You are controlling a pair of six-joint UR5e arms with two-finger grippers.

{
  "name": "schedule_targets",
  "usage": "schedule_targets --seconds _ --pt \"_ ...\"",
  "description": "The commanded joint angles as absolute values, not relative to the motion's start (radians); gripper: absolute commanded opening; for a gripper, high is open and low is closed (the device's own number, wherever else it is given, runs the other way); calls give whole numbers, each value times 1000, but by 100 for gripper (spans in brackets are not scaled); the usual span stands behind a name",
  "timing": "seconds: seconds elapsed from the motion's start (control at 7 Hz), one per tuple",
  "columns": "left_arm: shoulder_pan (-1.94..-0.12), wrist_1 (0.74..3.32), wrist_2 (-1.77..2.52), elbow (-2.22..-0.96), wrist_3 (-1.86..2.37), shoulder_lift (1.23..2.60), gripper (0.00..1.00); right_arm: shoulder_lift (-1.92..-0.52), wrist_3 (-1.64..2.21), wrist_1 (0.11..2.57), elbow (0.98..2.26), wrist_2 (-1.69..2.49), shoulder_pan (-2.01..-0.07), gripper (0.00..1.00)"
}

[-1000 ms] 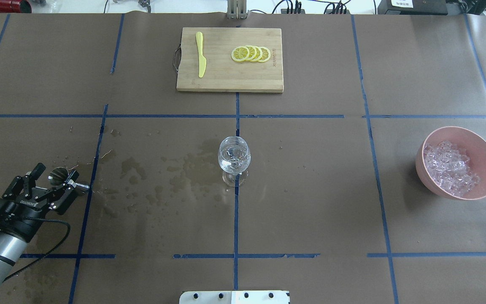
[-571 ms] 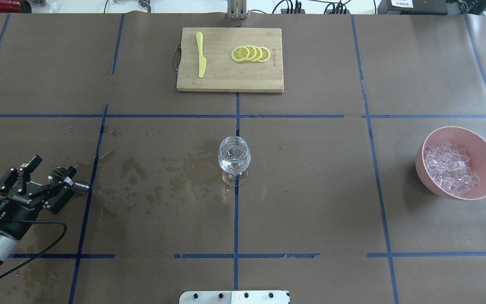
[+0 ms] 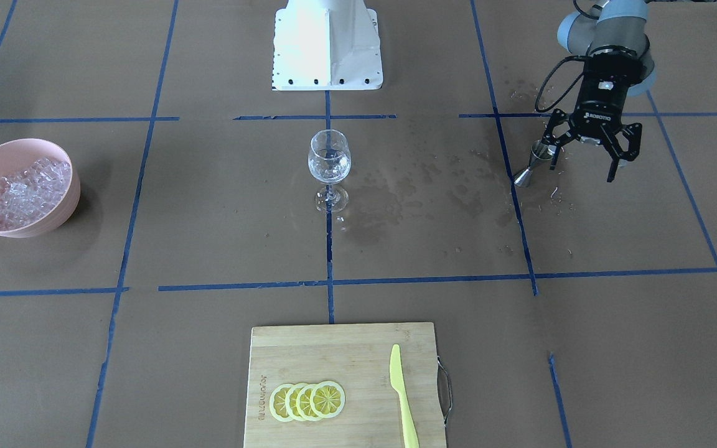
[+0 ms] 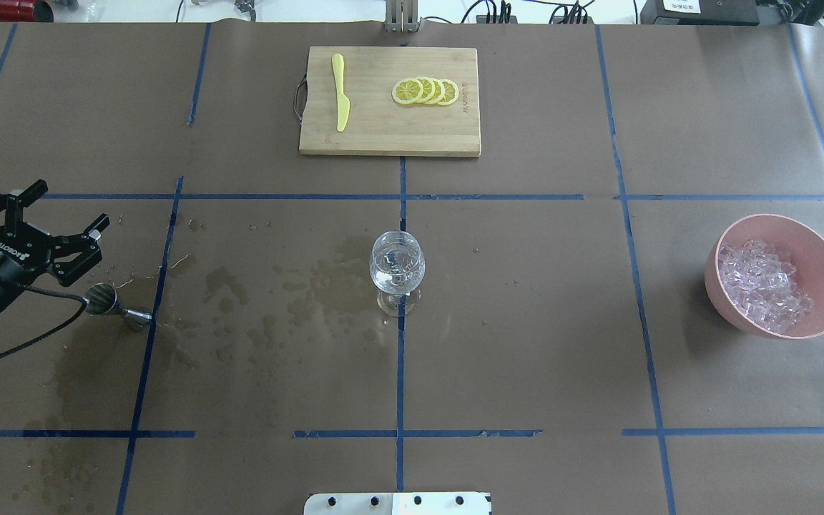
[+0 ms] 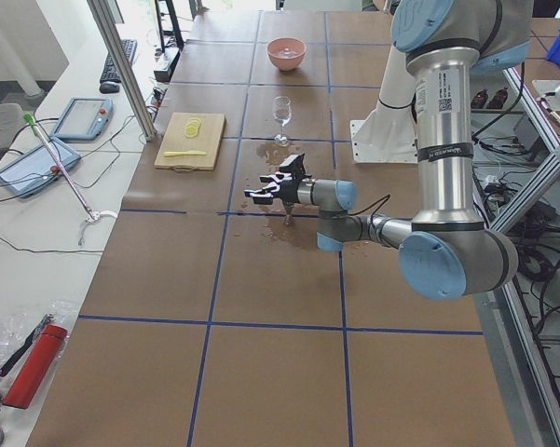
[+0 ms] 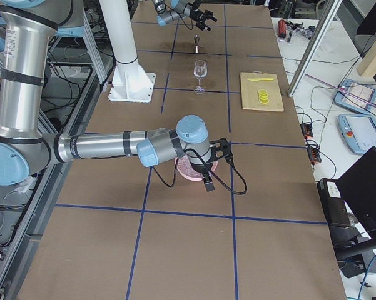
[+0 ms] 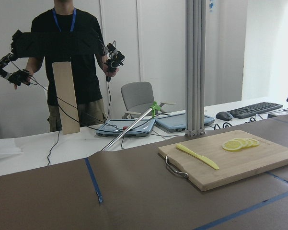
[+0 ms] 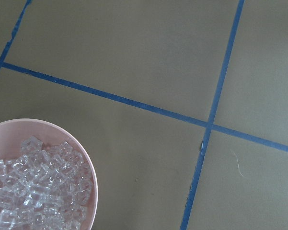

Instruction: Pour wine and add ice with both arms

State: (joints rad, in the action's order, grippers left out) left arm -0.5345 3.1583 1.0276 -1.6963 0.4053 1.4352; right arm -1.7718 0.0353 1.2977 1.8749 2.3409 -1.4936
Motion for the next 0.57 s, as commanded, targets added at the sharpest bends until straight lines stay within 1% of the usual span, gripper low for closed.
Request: schedule_targets --seconds 0.0,0.29,0.43 --pt "-824 2908 1429 -1695 320 1515 100 -1772 35 1298 1873 2341 -1493 100" --pt "-1045 2736 1691 -1694 301 1542 100 -1772 35 1298 1873 2341 -1493 100" --pt "-1169 2600 1815 -1694 301 1581 100 -1772 34 1298 1873 2341 -1494 100"
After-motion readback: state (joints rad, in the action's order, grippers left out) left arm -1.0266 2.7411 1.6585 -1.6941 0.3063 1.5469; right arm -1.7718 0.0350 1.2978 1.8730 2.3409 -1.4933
